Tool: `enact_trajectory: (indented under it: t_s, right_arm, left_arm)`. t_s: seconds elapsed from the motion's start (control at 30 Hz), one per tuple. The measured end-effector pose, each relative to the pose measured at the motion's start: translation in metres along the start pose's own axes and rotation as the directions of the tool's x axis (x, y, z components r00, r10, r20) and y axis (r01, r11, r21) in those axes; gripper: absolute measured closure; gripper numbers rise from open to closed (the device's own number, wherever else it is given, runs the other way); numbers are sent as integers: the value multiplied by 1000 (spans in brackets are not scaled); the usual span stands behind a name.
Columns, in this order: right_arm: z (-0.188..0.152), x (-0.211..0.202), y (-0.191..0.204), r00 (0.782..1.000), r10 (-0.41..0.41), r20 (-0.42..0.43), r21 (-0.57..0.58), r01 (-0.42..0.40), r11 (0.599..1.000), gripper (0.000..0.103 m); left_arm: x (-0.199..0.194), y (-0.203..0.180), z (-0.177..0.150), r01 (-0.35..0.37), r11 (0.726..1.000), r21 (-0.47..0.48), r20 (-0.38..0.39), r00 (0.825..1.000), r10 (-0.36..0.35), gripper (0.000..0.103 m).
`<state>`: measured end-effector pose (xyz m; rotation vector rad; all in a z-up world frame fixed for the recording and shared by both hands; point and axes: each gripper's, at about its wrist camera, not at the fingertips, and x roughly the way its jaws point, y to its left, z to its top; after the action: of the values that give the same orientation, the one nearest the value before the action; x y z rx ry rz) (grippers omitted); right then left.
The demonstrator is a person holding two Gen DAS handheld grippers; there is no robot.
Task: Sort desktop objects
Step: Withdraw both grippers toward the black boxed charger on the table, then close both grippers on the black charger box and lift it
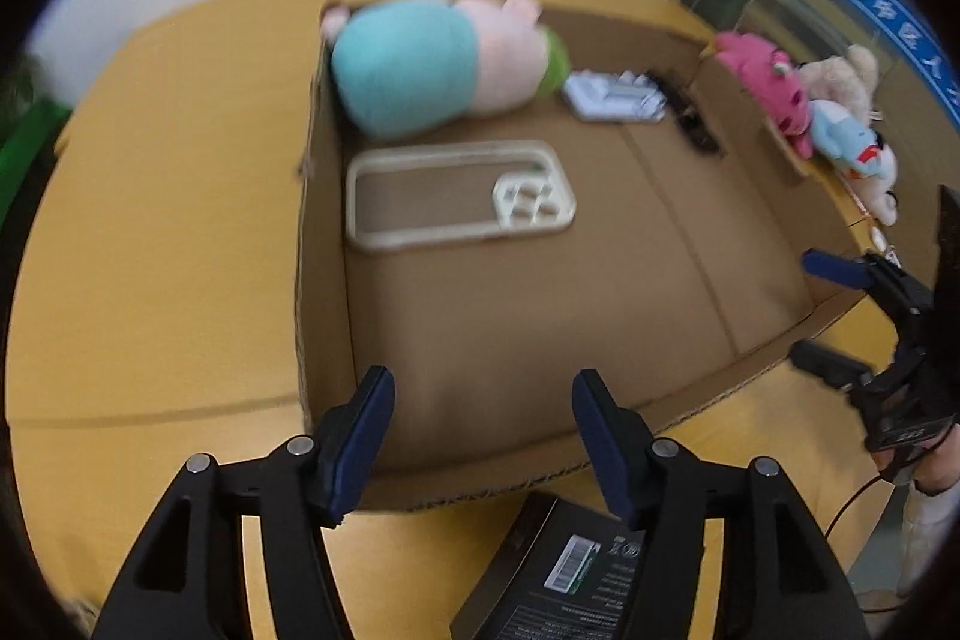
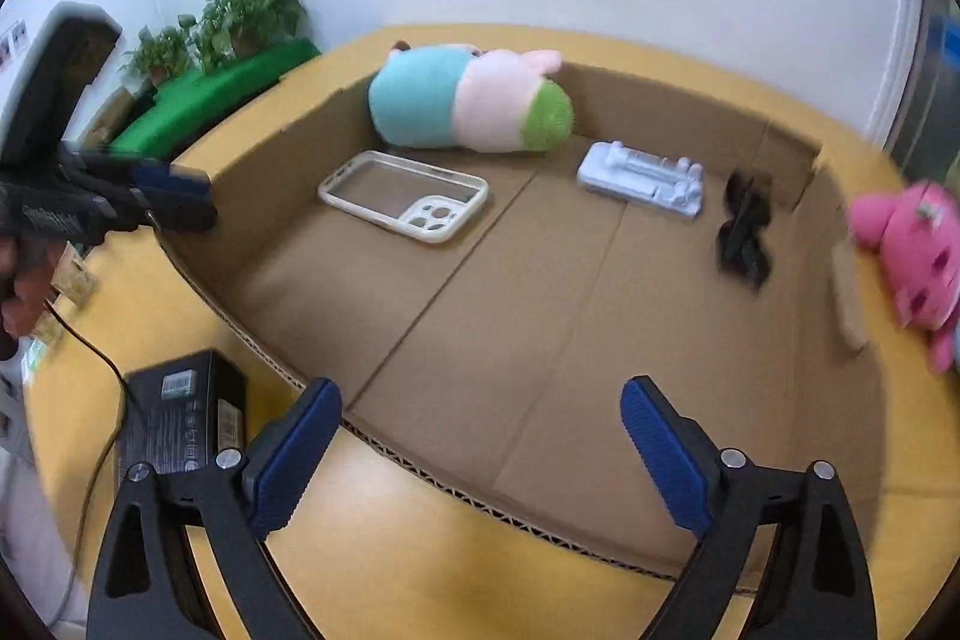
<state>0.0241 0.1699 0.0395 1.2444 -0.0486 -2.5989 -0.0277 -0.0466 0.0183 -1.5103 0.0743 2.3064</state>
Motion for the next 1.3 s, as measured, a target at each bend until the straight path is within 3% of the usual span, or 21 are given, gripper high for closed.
enact_trajectory:
  t_s: [0.23, 0.43, 0.53, 0.6, 0.73, 0.8, 0.87, 1.07, 1.17, 1.27, 1.3]
  right_arm:
    - [-20, -10, -23, 998, 68, 1, 65, -68, 996, 16]
    - [-30, -17, -32, 998, 64, -2, 35, -63, 997, 17]
    - [-30, -24, -33, 999, 44, -14, 24, -44, 999, 19]
    - [-30, -37, -28, 997, 83, 12, 16, -83, 996, 19]
    - [-35, -60, 4, 975, 214, 61, -84, -208, 974, 12]
    - [-42, -55, 27, 956, 292, 25, -146, -285, 947, 8]
    - [-53, -34, 53, 931, 358, -68, -200, -364, 910, 7]
    - [-59, 14, 95, 890, 416, -185, -256, -453, 854, 8]
    - [-58, 34, 109, 893, 384, -234, -283, -441, 852, 7]
    - [-60, 35, 119, 864, 427, -265, -294, -494, 818, 9]
    - [-65, 31, 124, 874, 406, -268, -327, -479, 815, 7]
  left_arm:
    - [-9, -4, -17, -8, 998, -56, 33, 999, 10, 42]
    - [-10, -12, -22, -23, 997, -72, 42, 999, 27, 42]
    - [-27, -15, -27, -48, 995, -87, 83, 995, 55, 42]
    - [-44, -18, -34, -45, 996, -80, 120, 991, 54, 42]
    - [-68, -16, -60, 6, 997, -81, 154, 988, 7, 42]
    - [-67, -10, -76, 21, 994, -111, 130, 991, -6, 42]
    - [-58, 0, -93, 39, 987, -157, 100, 995, -24, 42]
    - [-21, 13, -129, 139, 950, -280, 38, 990, -133, 42]
    - [-6, 6, -131, 160, 948, -277, 37, 987, -156, 44]
    - [-1, -5, -129, 172, 954, -247, 54, 985, -163, 42]
    - [-2, -8, -128, 164, 958, -234, 65, 986, -153, 42]
